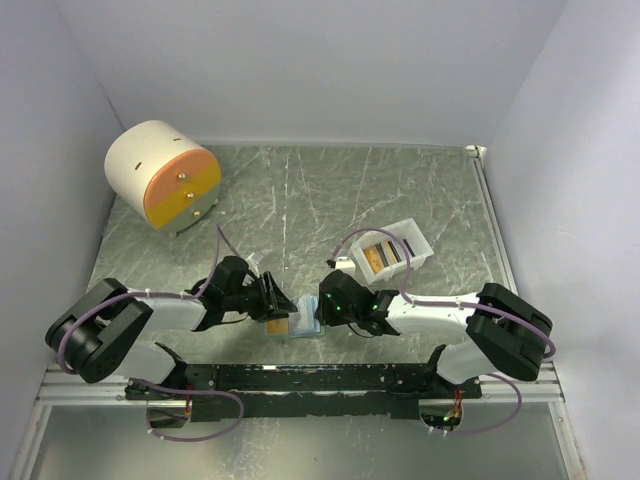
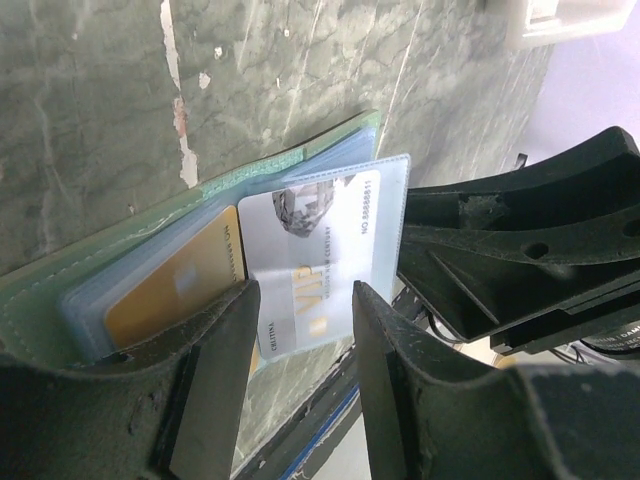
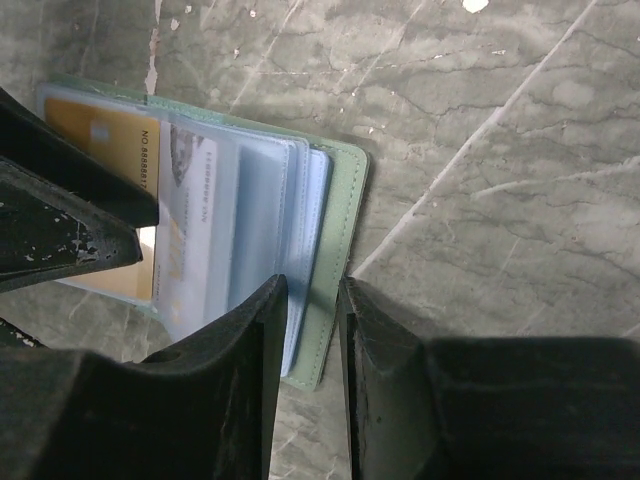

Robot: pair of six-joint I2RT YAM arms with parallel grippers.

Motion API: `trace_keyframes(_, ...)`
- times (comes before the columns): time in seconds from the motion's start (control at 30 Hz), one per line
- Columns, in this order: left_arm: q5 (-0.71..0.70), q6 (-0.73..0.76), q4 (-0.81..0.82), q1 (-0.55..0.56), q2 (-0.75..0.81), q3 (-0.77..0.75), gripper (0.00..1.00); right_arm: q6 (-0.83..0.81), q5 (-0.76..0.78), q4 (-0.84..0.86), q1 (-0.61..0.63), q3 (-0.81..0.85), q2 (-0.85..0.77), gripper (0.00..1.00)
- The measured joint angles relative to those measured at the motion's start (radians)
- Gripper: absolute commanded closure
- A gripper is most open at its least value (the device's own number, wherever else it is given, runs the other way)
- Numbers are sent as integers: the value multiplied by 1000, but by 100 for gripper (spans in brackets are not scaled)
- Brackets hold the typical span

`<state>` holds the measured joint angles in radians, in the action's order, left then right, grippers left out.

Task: Put the credit cards into the card holder
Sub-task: Insert the credit card into the card holder.

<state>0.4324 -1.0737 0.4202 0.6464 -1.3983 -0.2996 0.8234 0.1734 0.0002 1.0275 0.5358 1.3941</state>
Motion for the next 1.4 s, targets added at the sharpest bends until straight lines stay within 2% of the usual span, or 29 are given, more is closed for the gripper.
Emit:
trace_keyframes(0.8, 19, -31, 72, 13, -6, -6, 45, 1, 0, 4, 0, -3, 0, 72)
trace_keyframes(1.1, -40, 12, -71, 18, 88, -21, 41, 8, -1, 5, 0, -17, -17, 72)
trace_keyframes(1.4, -43, 18, -69, 26, 28, -27, 41, 8, -1, 5, 0, -18, -18, 72)
